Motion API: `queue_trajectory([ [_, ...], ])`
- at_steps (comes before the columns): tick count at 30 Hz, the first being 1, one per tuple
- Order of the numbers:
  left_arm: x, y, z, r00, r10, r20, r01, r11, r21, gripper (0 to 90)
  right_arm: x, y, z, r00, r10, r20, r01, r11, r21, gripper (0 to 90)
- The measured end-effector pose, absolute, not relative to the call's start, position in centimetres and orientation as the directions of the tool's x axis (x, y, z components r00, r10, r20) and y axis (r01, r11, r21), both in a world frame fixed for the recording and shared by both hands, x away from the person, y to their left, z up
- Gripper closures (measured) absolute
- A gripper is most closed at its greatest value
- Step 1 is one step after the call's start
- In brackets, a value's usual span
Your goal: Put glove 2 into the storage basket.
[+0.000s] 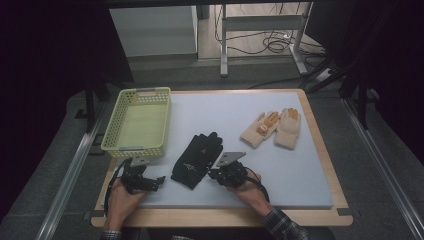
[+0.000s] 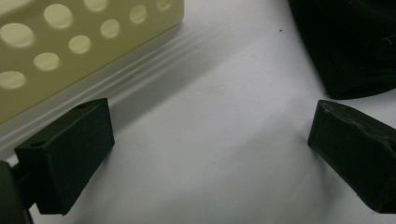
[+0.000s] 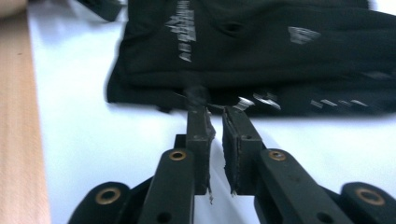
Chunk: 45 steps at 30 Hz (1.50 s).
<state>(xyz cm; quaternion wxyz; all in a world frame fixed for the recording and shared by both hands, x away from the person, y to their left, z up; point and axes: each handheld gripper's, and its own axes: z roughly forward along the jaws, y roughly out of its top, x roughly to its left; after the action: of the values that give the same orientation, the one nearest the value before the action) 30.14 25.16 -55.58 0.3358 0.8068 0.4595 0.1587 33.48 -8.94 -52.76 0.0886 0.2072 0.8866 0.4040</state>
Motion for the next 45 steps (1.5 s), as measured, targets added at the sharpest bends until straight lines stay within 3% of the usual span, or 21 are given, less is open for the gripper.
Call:
queue_trajectory([
  [7,30.1,25.2,-55.6,0.528,0.848,-0.052,0.633,-0.352,0.689,0.5,34.1,-12.7,-52.2,-0.861,0.509,0.007,0.338,0.561,0.756,67.3],
  [15,30.0,25.1,-55.5,0.520,0.853,-0.055,0.638,-0.345,0.689,0.9,34.6,-16.8,-52.2,-0.803,0.596,-0.031,0.375,0.545,0.750,46.6],
  [23,29.8,24.8,-54.9,0.530,0.842,-0.099,0.649,-0.328,0.686,1.0,35.3,-20.6,-53.0,-0.725,0.684,-0.079,0.428,0.537,0.727,31.8],
  [26,29.7,24.4,-54.5,0.539,0.835,-0.110,0.646,-0.327,0.690,0.6,35.7,-21.6,-53.2,-0.703,0.710,-0.021,0.464,0.481,0.743,29.7],
  [34,29.4,23.2,-52.7,0.576,0.806,-0.140,0.622,-0.320,0.715,0.0,35.7,-21.6,-53.3,-0.695,0.717,-0.044,0.466,0.496,0.733,27.2],
  [45,30.7,18.6,-50.6,0.630,0.770,-0.098,0.591,-0.394,0.704,0.0,35.7,-21.6,-53.3,-0.695,0.718,-0.046,0.463,0.496,0.735,27.1],
])
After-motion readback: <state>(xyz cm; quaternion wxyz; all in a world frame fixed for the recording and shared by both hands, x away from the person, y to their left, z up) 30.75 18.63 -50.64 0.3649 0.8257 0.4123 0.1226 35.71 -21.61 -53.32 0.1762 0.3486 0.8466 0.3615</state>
